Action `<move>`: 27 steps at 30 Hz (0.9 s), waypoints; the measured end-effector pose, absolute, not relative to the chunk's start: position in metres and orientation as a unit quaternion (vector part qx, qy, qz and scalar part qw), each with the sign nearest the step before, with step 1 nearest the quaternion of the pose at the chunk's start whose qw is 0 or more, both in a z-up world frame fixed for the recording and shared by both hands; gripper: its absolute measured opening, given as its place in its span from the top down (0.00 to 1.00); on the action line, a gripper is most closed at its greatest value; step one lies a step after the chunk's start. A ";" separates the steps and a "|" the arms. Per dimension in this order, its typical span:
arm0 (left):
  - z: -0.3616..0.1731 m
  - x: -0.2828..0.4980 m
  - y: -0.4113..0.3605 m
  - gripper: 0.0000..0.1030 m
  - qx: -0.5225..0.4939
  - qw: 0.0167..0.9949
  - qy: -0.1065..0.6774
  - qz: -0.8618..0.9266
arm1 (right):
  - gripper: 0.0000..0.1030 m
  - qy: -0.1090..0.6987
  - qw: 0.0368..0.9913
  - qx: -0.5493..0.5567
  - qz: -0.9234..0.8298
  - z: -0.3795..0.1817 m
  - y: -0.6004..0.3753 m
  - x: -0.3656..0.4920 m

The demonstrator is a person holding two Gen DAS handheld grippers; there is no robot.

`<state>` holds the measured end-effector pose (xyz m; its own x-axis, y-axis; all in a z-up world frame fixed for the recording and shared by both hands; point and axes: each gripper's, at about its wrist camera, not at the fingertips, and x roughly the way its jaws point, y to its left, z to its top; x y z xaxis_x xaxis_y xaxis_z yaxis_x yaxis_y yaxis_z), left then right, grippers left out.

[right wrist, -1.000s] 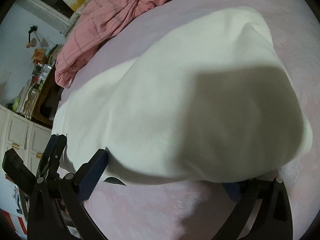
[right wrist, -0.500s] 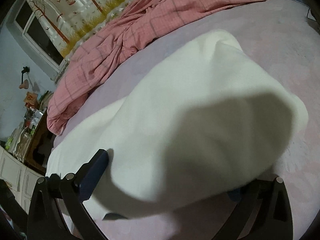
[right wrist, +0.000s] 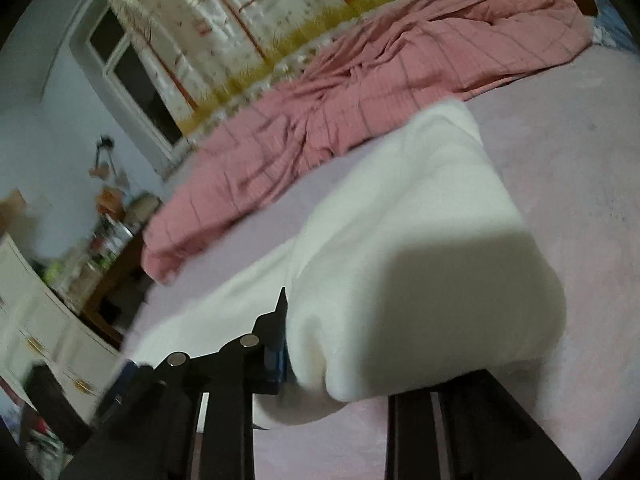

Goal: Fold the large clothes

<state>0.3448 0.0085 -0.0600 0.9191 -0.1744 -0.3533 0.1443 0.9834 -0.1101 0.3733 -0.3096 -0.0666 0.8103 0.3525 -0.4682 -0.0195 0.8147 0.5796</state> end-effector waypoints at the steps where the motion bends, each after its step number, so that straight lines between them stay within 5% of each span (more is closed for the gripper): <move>1: -0.058 0.342 0.009 0.07 -0.044 0.980 0.177 -0.084 | 0.76 0.284 0.912 0.281 0.091 -0.061 -0.315 0.371; 12: -0.065 0.360 0.021 0.07 -0.073 0.973 0.213 -0.048 | 0.75 0.319 0.901 0.293 -0.032 -0.070 -0.436 0.361; 27: -0.079 0.379 0.051 0.07 -0.130 0.957 0.256 -0.044 | 0.74 0.273 0.947 0.154 -0.073 -0.032 -0.377 0.350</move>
<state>0.3792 0.0511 -0.0787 0.8655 -0.1506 -0.4778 0.0172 0.9622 -0.2720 0.3503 -0.3768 -0.0319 0.8402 -0.0532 -0.5396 0.2217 0.9419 0.2524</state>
